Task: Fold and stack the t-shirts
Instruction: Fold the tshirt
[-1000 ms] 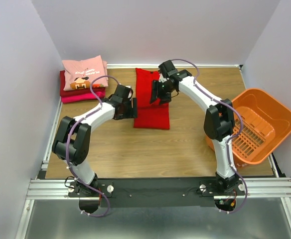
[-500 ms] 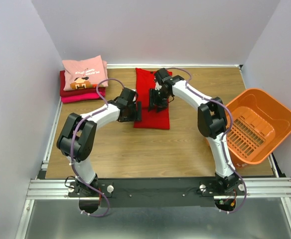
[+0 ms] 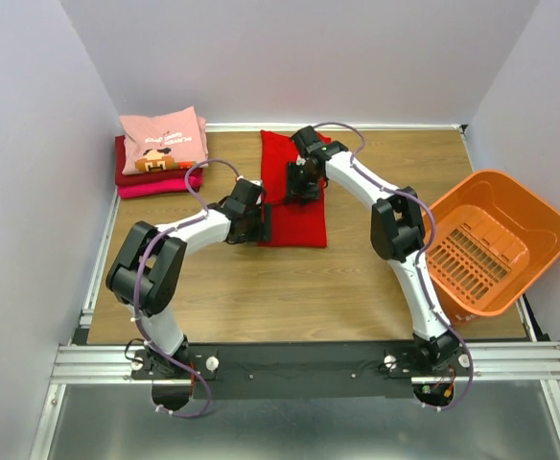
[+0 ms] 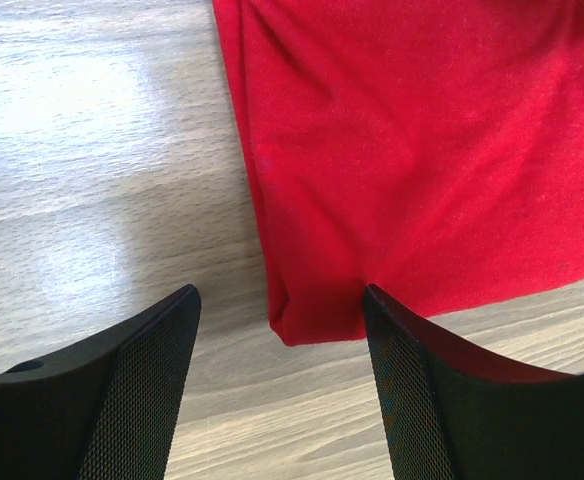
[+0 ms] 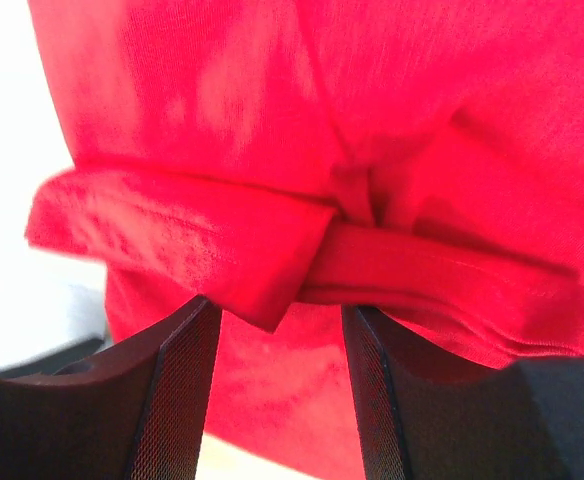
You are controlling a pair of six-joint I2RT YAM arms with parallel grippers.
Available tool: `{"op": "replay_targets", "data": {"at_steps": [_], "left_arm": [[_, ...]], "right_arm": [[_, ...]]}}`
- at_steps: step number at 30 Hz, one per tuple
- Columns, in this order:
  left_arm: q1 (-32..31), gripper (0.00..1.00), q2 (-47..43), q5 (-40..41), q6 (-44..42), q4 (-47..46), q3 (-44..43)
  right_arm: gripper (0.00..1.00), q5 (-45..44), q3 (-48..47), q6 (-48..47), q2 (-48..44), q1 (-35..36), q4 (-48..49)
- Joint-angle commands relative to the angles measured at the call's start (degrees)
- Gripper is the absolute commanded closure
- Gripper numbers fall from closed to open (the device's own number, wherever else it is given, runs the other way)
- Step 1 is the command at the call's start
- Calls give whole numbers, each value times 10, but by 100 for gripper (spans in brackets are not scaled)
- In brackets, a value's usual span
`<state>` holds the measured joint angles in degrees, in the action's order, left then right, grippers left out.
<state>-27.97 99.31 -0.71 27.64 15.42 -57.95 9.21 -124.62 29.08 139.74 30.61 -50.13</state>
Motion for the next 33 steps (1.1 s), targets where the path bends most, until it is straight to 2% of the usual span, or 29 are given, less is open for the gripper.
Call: {"op": "replay_targets", "data": {"at_steps": [1, 8, 12, 16, 20, 26, 33], "left_arm": [[-4, 25, 22, 19, 6, 37, 38], [-6, 25, 8, 19, 8, 38, 44], [-6, 25, -2, 16, 2, 39, 35], [-6, 25, -7, 16, 0, 45, 16], [-6, 25, -10, 13, -4, 54, -4], [-6, 25, -38, 10, -1, 54, -15], [-6, 26, -32, -16, -6, 41, -20]], "right_arm": [[42, -56, -45, 15, 25, -12, 2], [42, -65, -145, 45, 63, -51, 13], [40, -55, -151, 42, 27, -65, 22], [39, -46, -72, 19, -40, -66, 24], [39, -22, 99, 1, -123, -66, 30], [38, -8, 297, 6, -241, -59, 65], [38, 22, 387, 29, -282, -49, 90]]}}
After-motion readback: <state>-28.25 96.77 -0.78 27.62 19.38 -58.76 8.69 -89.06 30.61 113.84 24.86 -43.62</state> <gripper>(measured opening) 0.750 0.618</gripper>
